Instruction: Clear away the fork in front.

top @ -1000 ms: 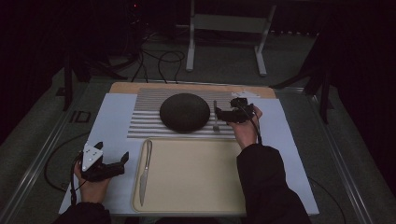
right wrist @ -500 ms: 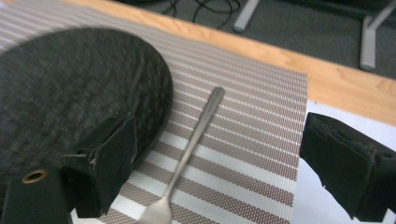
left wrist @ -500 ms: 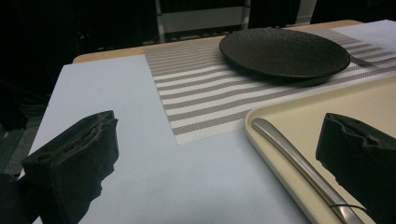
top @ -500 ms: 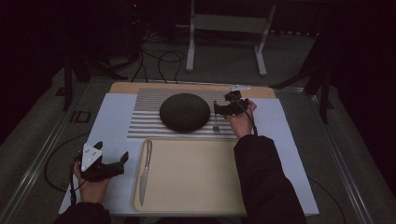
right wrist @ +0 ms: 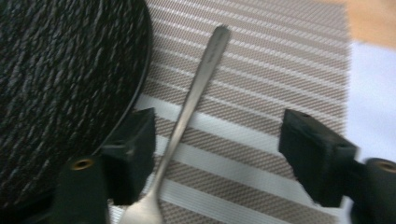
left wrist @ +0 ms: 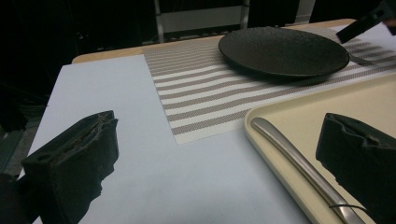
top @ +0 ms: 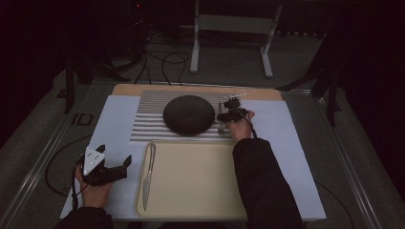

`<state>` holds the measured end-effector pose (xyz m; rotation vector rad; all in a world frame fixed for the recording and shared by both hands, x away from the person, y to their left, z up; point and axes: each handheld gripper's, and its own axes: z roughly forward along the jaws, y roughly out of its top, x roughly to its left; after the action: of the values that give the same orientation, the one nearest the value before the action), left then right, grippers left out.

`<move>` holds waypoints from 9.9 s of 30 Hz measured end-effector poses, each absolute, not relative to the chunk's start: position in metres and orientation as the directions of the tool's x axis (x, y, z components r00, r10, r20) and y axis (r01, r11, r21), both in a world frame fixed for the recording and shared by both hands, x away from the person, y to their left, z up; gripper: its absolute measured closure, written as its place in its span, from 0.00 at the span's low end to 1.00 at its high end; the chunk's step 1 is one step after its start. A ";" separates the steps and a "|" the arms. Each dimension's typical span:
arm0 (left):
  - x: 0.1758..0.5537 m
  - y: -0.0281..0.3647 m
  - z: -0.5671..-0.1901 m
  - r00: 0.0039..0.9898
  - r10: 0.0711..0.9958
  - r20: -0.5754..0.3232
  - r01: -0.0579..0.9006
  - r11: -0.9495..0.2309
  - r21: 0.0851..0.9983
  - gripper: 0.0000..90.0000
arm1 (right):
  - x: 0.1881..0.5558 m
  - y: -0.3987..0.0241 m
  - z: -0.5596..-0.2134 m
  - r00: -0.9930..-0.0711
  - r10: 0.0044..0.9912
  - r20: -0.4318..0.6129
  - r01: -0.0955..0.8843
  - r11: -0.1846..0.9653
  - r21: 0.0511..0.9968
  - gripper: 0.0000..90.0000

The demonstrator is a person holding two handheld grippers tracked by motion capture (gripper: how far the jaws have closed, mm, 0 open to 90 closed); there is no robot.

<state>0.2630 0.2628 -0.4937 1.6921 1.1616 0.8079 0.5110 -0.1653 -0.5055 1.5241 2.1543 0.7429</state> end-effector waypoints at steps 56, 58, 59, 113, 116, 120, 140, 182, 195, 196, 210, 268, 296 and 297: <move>0.263 0.261 -0.496 0.343 0.939 0.036 0.366 -0.169 0.915 0.00 | 0.492 -0.191 -0.485 -0.356 0.932 0.063 0.764 0.252 0.593 0.96; 0.263 0.261 -0.496 0.344 0.938 0.037 0.368 -0.171 0.914 0.00 | 0.490 -0.191 -0.484 -0.363 0.929 0.065 0.759 0.255 0.600 0.96; 0.263 0.261 -0.496 0.344 0.938 0.037 0.368 -0.171 0.914 0.00 | 0.489 -0.192 -0.482 -0.370 0.927 0.065 0.753 0.258 0.606 0.96; 0.272 0.242 -0.473 0.431 0.901 -0.048 0.405 -0.146 0.903 0.00 | 0.397 -0.162 -0.437 -0.647 0.762 0.030 0.488 0.383 0.784 0.96; 0.276 0.239 -0.468 0.436 0.898 -0.055 0.405 -0.141 0.903 0.00 | 0.393 -0.159 -0.435 -0.657 0.754 0.030 0.476 0.383 0.791 0.96; 0.283 0.233 -0.463 0.443 0.894 -0.068 0.412 -0.135 0.901 0.00 | 0.388 -0.155 -0.432 -0.668 0.744 0.032 0.461 0.380 0.802 0.96; 0.313 0.199 -0.451 0.493 0.865 -0.091 0.400 -0.133 0.907 0.00 | 0.363 -0.133 -0.422 -0.735 0.677 0.031 0.385 0.378 0.842 0.96; 0.343 0.153 -0.434 0.607 0.712 -0.352 0.472 0.033 0.881 0.28 | 0.336 -0.085 -0.425 -0.835 0.551 -0.003 0.233 0.359 0.904 0.96; 0.344 0.154 -0.433 0.638 0.607 -0.474 0.495 0.148 0.856 0.88 | 0.330 -0.071 -0.428 -0.825 0.560 -0.076 0.167 0.371 0.914 0.96; 0.343 0.152 -0.432 0.636 0.612 -0.469 0.491 0.148 0.859 0.94 | 0.330 -0.069 -0.429 -0.825 0.558 -0.087 0.162 0.381 0.910 0.96; 0.339 0.155 -0.424 0.644 0.646 -0.410 0.471 0.088 0.878 0.97 | 0.337 -0.076 -0.435 -0.832 0.551 -0.059 0.224 0.432 0.874 0.32; 0.337 0.194 -0.428 0.629 0.673 -0.389 0.562 -0.047 0.826 0.97 | 0.292 -0.279 -0.475 -0.533 0.846 0.015 0.291 0.167 0.942 0.10; 0.329 0.196 -0.447 0.643 0.629 -0.437 0.628 -0.106 0.771 0.97 | 0.285 -0.289 -0.484 -0.472 0.882 0.006 0.295 0.151 0.943 0.11; 0.328 0.197 -0.448 0.642 0.626 -0.442 0.631 -0.104 0.769 0.97 | 0.285 -0.289 -0.484 -0.472 0.882 0.009 0.301 0.151 0.942 0.11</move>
<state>0.3281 0.1967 -0.4482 1.7822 1.0143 -0.0060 0.2851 -0.2888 -0.4837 1.1255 1.8647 1.3210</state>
